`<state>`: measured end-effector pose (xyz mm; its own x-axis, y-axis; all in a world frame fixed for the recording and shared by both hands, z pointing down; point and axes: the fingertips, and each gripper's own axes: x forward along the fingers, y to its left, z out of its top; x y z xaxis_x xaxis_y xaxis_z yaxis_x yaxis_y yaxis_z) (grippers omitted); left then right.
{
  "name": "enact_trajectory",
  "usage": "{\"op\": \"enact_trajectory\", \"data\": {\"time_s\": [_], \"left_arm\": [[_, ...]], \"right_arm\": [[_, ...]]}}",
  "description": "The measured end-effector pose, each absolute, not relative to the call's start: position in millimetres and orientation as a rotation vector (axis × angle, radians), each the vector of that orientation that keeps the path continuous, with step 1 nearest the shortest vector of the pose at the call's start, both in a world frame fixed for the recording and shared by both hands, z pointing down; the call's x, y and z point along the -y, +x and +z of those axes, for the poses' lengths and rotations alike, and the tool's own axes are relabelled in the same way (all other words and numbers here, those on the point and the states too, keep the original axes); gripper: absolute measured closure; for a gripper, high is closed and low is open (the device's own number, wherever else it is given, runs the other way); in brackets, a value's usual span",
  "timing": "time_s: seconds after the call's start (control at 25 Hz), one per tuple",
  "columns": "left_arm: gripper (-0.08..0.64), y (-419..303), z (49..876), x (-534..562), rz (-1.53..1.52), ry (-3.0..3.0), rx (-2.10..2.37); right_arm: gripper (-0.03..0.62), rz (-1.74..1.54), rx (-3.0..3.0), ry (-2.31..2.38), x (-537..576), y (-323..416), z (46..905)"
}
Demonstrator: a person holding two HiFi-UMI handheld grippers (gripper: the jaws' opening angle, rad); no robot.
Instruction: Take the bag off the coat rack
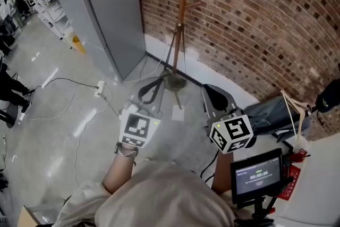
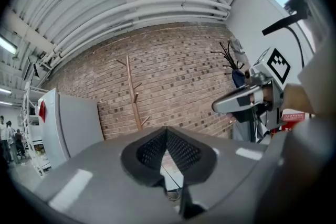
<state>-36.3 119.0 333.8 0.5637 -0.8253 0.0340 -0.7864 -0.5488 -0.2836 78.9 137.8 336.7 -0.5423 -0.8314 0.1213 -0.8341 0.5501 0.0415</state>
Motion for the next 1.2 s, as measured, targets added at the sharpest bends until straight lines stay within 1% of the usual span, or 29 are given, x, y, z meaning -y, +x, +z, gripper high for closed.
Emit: {"op": "enact_trajectory", "data": {"time_s": [0.28,0.6,1.0,1.2], "left_arm": [[0.561,-22.1,345.3,-126.7,-0.261,-2.546,-1.410],[0.560,-13.5,355.8,-104.6,-0.250,-2.559,-1.416],[0.560,-4.7,354.9,-1.3,-0.193,-2.594,-1.335],[0.560,-14.2,354.1,60.3,-0.211,-2.623,-1.294]], "right_arm": [[0.591,0.078,2.665,1.411,-138.6,105.1,346.5],[0.591,0.094,2.661,1.386,-117.4,110.4,359.1],[0.591,0.061,2.597,1.446,-27.7,113.3,358.0],[0.591,0.065,2.581,1.452,35.5,94.2,354.5]]}}
